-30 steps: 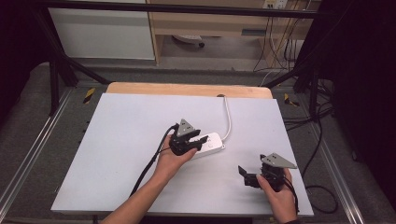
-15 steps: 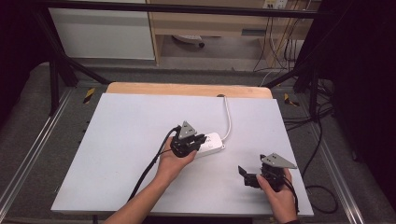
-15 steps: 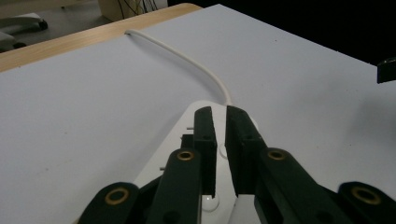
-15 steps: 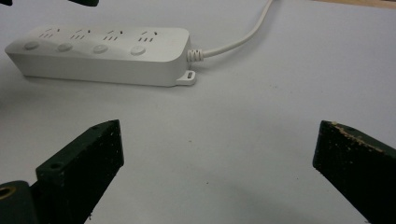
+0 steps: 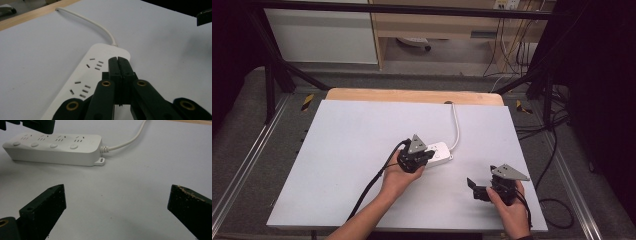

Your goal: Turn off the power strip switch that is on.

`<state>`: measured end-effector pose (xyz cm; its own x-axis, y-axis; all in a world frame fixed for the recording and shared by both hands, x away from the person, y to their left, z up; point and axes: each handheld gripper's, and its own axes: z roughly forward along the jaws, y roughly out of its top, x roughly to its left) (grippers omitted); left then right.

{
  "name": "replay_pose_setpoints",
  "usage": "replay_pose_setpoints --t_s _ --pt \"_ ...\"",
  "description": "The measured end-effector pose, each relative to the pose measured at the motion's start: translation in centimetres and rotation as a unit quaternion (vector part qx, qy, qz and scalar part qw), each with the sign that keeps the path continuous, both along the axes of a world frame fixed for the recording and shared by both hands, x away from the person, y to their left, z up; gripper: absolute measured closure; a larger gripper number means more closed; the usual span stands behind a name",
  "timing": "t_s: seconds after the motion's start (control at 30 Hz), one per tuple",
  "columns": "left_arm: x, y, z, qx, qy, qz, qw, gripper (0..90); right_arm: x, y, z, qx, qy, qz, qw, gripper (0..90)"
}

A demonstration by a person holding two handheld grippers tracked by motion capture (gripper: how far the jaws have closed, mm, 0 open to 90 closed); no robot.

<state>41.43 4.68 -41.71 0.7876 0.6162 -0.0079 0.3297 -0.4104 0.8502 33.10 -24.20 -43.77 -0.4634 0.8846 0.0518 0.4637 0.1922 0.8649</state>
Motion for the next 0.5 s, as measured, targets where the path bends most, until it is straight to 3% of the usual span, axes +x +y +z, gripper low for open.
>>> replay_pose_setpoints --t_s 0.2,0.5 --pt "0.06 -0.1 -0.03 -0.014 0.016 0.014 0.9997 90.0 -0.03 0.01 0.02 0.0 0.0 0.0 1.0 2.6" --pt "0.09 -0.25 -0.43 -0.009 0.026 0.024 0.9993 90.0 -0.02 0.0 0.03 -0.001 0.0 0.0 1.0 2.6"
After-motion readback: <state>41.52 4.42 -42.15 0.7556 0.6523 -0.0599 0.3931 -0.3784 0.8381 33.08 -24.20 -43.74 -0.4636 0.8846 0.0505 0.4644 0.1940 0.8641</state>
